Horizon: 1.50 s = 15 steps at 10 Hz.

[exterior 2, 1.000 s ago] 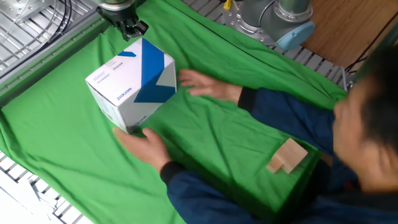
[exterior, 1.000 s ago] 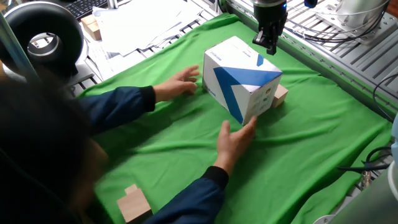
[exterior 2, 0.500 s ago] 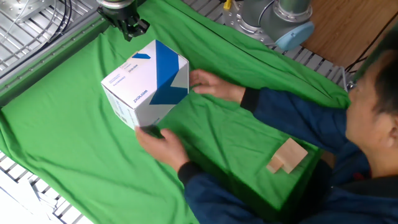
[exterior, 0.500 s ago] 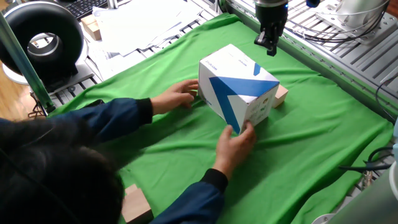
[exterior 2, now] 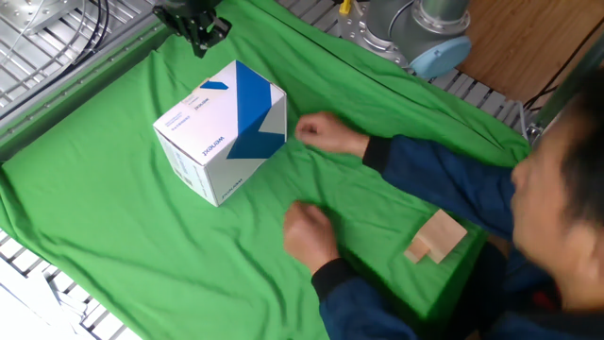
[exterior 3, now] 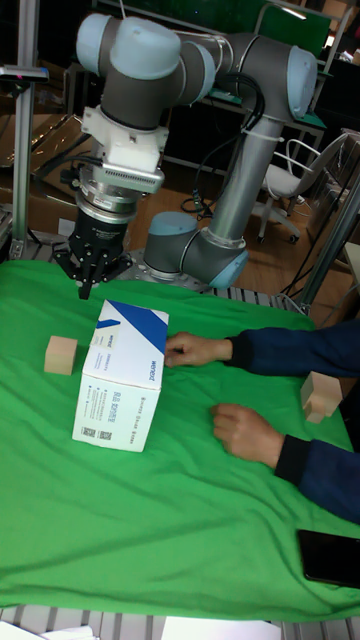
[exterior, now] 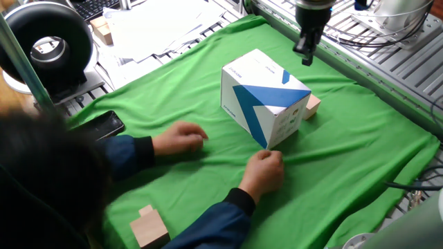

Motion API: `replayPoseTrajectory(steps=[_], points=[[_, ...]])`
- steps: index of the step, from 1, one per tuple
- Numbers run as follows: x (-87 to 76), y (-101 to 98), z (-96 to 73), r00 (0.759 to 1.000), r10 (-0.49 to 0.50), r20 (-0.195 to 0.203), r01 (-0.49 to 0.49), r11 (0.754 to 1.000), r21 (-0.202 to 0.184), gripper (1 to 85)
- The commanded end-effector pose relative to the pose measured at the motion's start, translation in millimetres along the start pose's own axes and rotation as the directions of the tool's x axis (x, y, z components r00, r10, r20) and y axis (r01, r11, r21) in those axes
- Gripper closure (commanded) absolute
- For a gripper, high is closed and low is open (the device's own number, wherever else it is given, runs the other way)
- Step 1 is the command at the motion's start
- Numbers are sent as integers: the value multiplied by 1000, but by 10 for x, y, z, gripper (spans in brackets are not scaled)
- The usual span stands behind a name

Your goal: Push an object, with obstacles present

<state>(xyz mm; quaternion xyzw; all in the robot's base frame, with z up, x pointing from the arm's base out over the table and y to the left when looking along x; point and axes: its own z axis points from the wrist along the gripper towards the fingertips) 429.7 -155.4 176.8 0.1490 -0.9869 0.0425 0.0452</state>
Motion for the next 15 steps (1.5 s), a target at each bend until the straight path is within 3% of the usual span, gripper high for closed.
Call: replayPoseTrajectory(steps=[1, 2, 5, 9, 11, 13, 15], points=[[205, -20, 169, 998, -50, 38, 52, 998, -33, 847], [270, 57, 218, 997, -52, 51, 55, 996, -69, 847], [447, 70, 393, 994, -79, 72, 84, 993, -79, 847], [557, -20, 449, 995, -96, 33, 97, 994, -49, 847], [599, -65, 452, 999, -41, 14, 42, 999, -34, 847], [611, -78, 452, 999, -44, 9, 44, 999, -29, 847], [632, -25, 450, 1000, -20, 0, 20, 999, -50, 847]])
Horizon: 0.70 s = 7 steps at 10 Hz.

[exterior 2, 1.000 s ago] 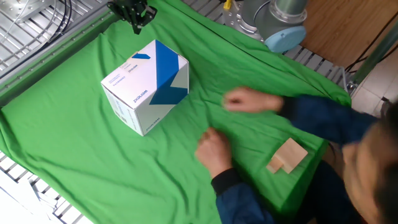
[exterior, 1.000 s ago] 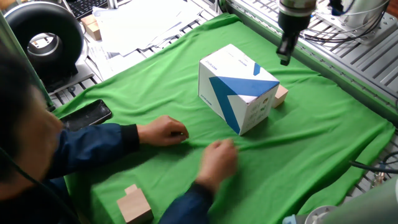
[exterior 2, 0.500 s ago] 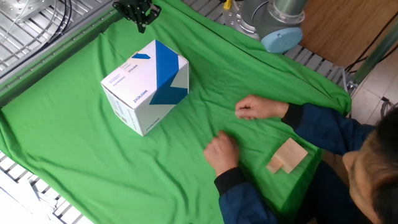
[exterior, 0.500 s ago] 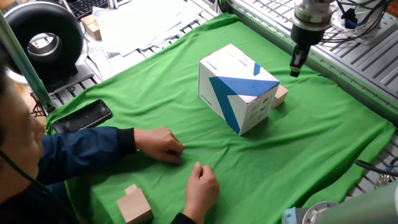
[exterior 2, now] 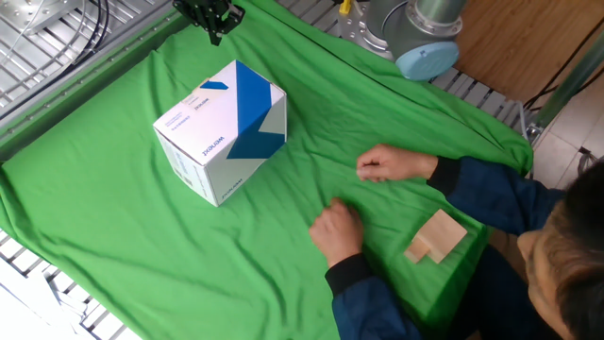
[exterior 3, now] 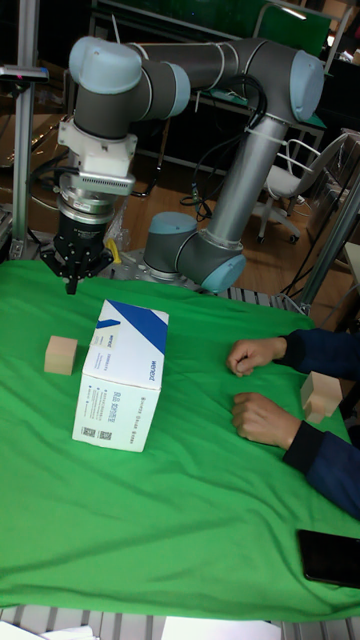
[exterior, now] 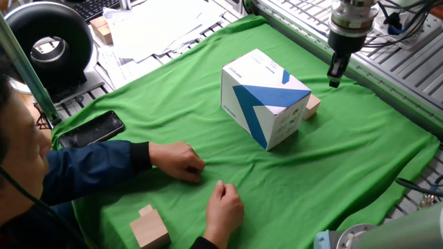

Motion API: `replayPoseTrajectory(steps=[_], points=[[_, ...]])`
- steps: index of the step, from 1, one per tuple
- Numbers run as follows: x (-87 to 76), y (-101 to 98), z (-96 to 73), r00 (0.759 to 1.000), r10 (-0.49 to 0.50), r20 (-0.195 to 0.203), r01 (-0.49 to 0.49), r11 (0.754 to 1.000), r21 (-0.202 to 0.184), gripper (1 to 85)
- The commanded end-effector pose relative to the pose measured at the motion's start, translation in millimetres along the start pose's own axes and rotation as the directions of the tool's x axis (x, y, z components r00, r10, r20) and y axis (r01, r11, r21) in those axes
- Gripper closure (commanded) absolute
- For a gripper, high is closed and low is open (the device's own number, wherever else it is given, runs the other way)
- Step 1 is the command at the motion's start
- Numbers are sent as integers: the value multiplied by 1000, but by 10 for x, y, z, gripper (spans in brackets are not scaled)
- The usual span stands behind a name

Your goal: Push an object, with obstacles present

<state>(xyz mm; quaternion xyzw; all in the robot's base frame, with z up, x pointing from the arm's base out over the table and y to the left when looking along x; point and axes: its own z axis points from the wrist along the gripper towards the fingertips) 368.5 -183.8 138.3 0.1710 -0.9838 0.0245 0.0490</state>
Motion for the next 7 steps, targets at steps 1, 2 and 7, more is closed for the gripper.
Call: replayPoseTrajectory(steps=[1, 2, 7], points=[[-34, 85, -7, 999, 33, 15, -32, 999, -35, 847], [-45, 55, -6, 999, 26, 20, -25, 999, -24, 847], [-268, -54, 347, 996, 1, 94, 2, 999, -34, 847]])
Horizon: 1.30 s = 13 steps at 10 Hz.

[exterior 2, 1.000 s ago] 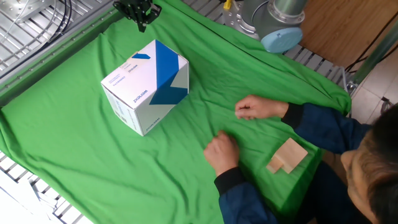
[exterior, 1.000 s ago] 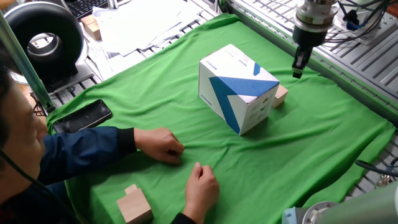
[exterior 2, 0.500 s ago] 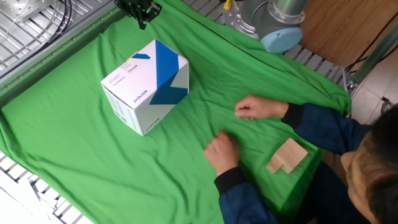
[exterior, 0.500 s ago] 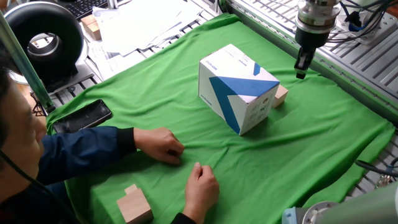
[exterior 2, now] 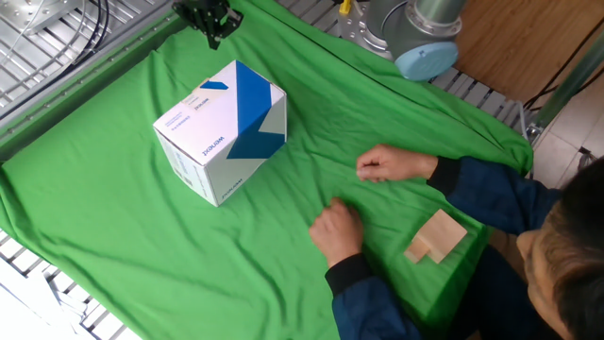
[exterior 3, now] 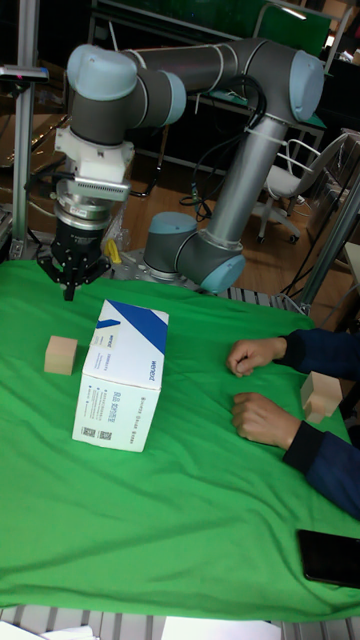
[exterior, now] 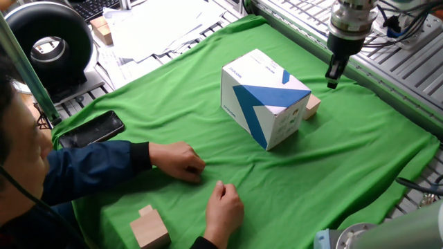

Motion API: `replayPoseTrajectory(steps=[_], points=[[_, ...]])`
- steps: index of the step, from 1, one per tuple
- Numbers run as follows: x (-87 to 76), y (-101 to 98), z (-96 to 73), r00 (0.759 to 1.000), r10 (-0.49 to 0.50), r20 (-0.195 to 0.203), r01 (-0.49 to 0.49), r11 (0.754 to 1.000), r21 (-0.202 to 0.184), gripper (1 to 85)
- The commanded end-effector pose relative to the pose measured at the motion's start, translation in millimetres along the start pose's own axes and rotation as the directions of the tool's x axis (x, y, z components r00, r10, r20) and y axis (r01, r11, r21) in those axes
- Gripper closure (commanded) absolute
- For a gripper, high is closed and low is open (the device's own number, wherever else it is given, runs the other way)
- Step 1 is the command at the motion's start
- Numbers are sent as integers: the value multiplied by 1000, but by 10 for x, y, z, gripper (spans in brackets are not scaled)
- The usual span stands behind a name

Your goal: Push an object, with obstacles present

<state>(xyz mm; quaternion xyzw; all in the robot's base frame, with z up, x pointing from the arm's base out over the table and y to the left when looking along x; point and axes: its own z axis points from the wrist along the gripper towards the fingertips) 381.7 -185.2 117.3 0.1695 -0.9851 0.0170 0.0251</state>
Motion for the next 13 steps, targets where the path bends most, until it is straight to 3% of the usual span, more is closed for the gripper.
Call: replayPoseTrajectory(steps=[1, 2, 4, 9, 13], points=[[-108, 13, 219, 999, -7, 31, 8, 999, -44, 847], [-79, 22, 296, 1000, 1, 5, -1, 998, -59, 847], [-93, 63, 448, 1000, 16, 4, -15, 995, -100, 830], [-70, -65, 650, 999, -33, 27, 34, 997, -76, 843], [-129, -24, 758, 998, -34, 44, 38, 994, -99, 840]])
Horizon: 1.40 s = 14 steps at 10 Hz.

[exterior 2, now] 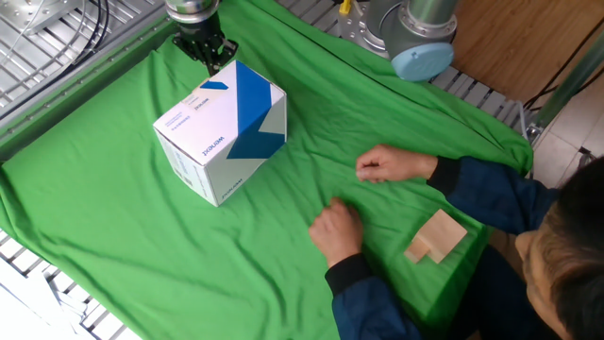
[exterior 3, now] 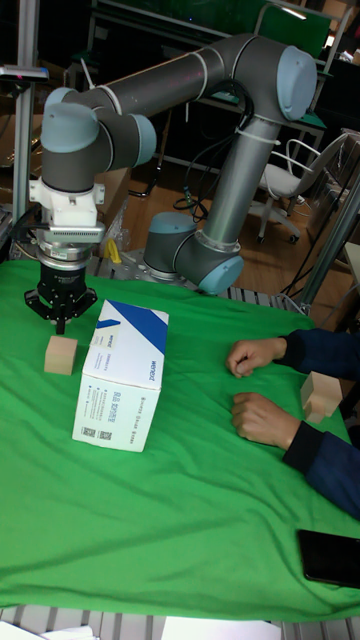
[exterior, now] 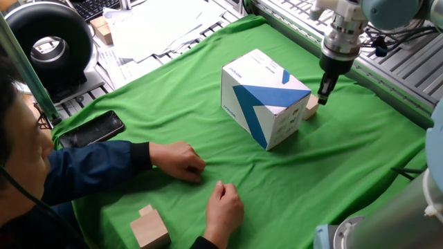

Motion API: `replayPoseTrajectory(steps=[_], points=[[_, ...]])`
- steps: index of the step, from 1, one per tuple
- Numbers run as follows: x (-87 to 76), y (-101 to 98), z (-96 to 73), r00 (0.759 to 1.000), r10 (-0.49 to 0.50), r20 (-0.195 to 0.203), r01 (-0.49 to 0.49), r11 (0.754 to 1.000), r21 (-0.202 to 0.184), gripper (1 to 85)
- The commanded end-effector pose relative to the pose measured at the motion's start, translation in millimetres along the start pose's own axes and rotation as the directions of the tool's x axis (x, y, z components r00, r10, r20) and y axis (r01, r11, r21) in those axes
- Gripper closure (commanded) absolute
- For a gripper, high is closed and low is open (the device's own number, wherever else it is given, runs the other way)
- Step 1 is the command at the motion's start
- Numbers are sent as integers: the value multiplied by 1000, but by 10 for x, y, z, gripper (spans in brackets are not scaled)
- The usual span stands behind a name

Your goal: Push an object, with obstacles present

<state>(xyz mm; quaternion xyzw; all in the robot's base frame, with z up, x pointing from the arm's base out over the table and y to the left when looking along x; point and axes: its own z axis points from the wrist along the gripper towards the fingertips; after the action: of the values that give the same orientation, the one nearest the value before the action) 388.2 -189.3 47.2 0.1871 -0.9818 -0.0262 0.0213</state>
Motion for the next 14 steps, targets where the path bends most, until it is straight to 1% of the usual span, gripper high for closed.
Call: replayPoseTrajectory(steps=[1, 3, 4, 5, 7, 8, 10, 11, 12, 13, 14], points=[[-16, 63, 59, 1000, 14, 16, -14, 999, -36, 837], [11, 163, 38, 999, 40, 6, -39, 996, -74, 837], [32, 199, 30, 999, 43, 7, -43, 995, -89, 837], [59, 148, 11, 999, 39, 5, -39, 996, -77, 837], [52, 145, -20, 999, 37, 7, -36, 997, -73, 837], [36, 160, -30, 999, 38, 9, -37, 996, -78, 837], [-15, 206, 10, 999, 47, 17, -46, 995, -85, 837], [-41, 260, 23, 997, 71, 19, -69, 992, -101, 837], [-107, 348, 31, 992, 127, 29, -121, 983, -139, 837], [-167, 299, 41, 985, 164, 45, -156, 978, -136, 840], [-195, 234, 39, 984, 170, 54, -162, 979, -122, 840]])
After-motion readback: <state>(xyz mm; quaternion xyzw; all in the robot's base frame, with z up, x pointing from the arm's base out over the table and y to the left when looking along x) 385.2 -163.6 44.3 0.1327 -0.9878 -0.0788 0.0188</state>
